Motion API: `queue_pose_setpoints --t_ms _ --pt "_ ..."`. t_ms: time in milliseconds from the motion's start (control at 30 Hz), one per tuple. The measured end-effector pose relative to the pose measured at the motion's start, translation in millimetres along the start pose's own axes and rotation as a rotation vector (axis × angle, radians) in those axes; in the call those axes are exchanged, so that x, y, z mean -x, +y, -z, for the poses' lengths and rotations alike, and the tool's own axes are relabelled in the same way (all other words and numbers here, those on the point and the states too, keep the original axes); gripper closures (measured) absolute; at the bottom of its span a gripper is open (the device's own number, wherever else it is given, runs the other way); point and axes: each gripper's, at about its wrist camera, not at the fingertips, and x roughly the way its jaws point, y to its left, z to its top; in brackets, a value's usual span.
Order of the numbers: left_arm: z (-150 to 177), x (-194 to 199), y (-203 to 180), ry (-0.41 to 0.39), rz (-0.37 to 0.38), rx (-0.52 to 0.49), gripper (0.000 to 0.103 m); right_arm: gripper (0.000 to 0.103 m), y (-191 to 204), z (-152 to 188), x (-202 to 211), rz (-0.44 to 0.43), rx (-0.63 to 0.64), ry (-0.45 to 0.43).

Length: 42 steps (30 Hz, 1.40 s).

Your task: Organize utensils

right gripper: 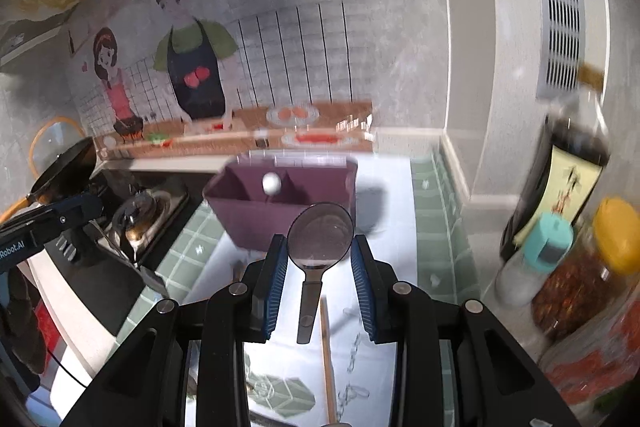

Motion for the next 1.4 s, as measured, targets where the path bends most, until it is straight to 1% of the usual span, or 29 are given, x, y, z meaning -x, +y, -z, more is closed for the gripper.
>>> queue_pose_setpoints --t_ms 67,100,133,167,200,233,300,367,433,500,533,633,700,767,833,900,967,1067,1133,1200,1233,1300,1333,1367,1400 --pt "-36 20 -7 -0.091 0.039 -0.027 0.084 0.073 6 -27 17 0.008 0.038 -0.072" --pt "-52 29 -9 -0.126 0.057 -0.036 0.085 0.073 9 -45 28 0.022 0.054 -0.122" --pt "-65 34 -11 -0.154 0.074 -0.041 0.085 0.073 11 -69 42 0.03 0.057 -0.189" --pt "-83 40 -13 -0.183 0.103 -0.041 0.085 0.073 12 -81 49 0.028 0.053 -0.218" --pt "-96 42 -13 -0.199 0.131 -0.035 0.085 0.073 12 -101 58 0.02 0.042 -0.267" --pt "-111 41 -13 -0.213 0.16 -0.02 0.085 0.073 12 -114 62 0.022 0.04 -0.297" --pt "-128 37 -10 -0.236 0.175 -0.013 0.085 0.073 14 -131 60 0.051 0.042 -0.332" --pt "-140 26 -7 -0.253 0.169 -0.009 0.085 0.073 12 -139 50 0.059 0.036 -0.331" --pt "-144 11 0 -0.235 0.172 0.021 0.086 0.073 10 -139 35 0.073 0.021 -0.295" --pt "-140 -5 9 -0.185 0.185 0.041 0.086 0.073 7 -131 23 0.059 0.006 -0.262" --pt "-132 -16 13 -0.151 0.173 0.04 0.086 0.073 4 -123 18 0.045 0.003 -0.242" --pt "-104 -44 23 -0.06 0.138 0.043 0.085 0.073 2 -99 6 0.053 0.012 -0.197" --pt "-77 -66 37 0.024 0.112 0.076 0.084 0.073 0 -84 -2 0.045 0.015 -0.144" --pt "-44 -89 54 0.108 0.073 0.137 0.076 0.073 -4 -64 -8 0.039 0.011 -0.09" --pt "-16 -105 64 0.176 0.059 0.184 0.059 0.073 -5 -50 -13 0.043 0.009 -0.057" --pt "19 -124 71 0.277 0.066 0.218 0.057 0.073 -9 -34 -16 0.048 0.001 -0.023" --pt "52 -138 73 0.368 0.079 0.227 0.057 0.073 -11 -23 -18 0.048 -0.001 0.001" --pt "85 -139 72 0.425 0.063 0.218 0.057 0.073 -13 -6 -24 0.061 0.001 0.041" --pt "101 -131 67 0.443 0.084 0.18 0.056 0.073 -15 3 -27 0.06 -0.004 0.07" --pt "110 -121 62 0.455 0.092 0.15 0.056 0.073 -17 13 -29 0.063 -0.009 0.097" --pt "116 -114 57 0.461 0.118 0.129 0.056 0.073 -17 17 -30 0.063 -0.012 0.106" --pt "120 -105 46 0.477 0.174 0.069 0.055 0.073 -18 21 -32 0.065 -0.015 0.118" --pt "123 -100 38 0.481 0.202 0.006 0.055 0.073 -18 24 -33 0.068 -0.011 0.124" --pt "124 -97 31 0.481 0.213 -0.051 0.055 0.073 -19 26 -34 0.069 -0.008 0.131" --pt "124 -97 26 0.484 0.215 -0.088 0.054 0.073 -19 27 -36 0.068 -0.008 0.137"
